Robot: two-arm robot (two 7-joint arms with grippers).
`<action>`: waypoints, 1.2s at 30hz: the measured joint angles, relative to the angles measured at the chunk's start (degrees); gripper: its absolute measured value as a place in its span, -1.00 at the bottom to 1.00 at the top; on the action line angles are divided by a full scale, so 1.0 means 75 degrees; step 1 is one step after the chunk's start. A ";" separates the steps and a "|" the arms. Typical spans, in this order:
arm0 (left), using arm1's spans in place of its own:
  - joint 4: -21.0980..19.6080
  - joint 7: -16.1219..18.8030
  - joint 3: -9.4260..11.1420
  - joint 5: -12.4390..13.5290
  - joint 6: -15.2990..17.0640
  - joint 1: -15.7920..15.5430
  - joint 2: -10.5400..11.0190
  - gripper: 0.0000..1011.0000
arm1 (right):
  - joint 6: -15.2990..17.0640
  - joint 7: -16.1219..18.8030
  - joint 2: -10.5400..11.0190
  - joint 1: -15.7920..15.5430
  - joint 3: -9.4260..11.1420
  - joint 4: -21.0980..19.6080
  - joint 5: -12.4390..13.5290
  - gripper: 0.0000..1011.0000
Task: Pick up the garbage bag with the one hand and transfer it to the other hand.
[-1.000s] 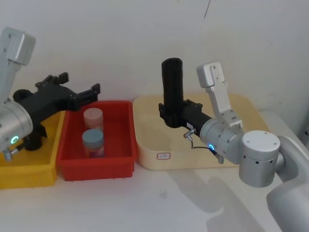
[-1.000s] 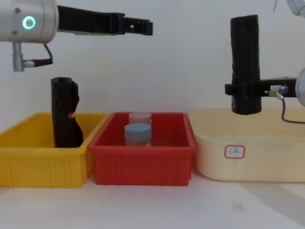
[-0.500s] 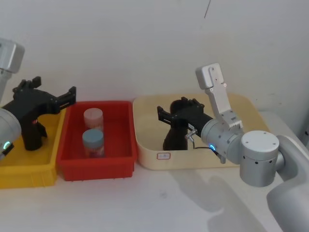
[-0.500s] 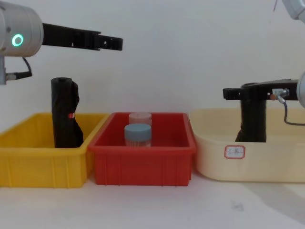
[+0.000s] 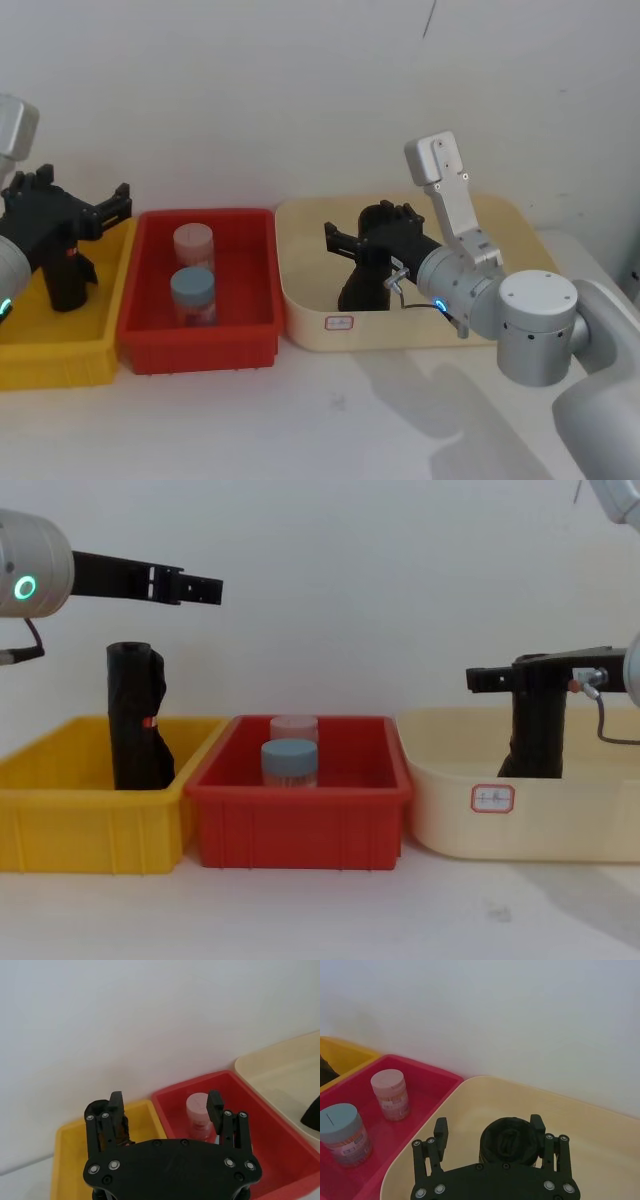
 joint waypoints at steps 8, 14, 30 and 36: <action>0.0025 0.0140 -0.0009 0.0100 -0.0009 0.0027 -0.0010 0.98 | -0.0133 -0.0029 0.0000 0.0029 0.0015 -0.0077 -0.0103 0.98; 0.0032 0.0196 -0.0014 0.0140 -0.0013 0.0037 -0.0013 0.98 | -0.0340 -0.0044 0.0037 0.0077 0.0012 -0.0233 -0.0249 0.98; 0.0045 0.0258 -0.0019 0.0184 -0.0019 0.0049 -0.0020 0.98 | -0.0787 0.0628 0.0269 0.0255 -0.0209 -0.0913 -0.0444 0.98; 0.0045 0.0266 -0.0018 0.0190 -0.0019 0.0052 -0.0020 0.98 | -0.0710 0.1095 0.0339 0.0327 -0.0377 -0.1103 -0.0399 0.98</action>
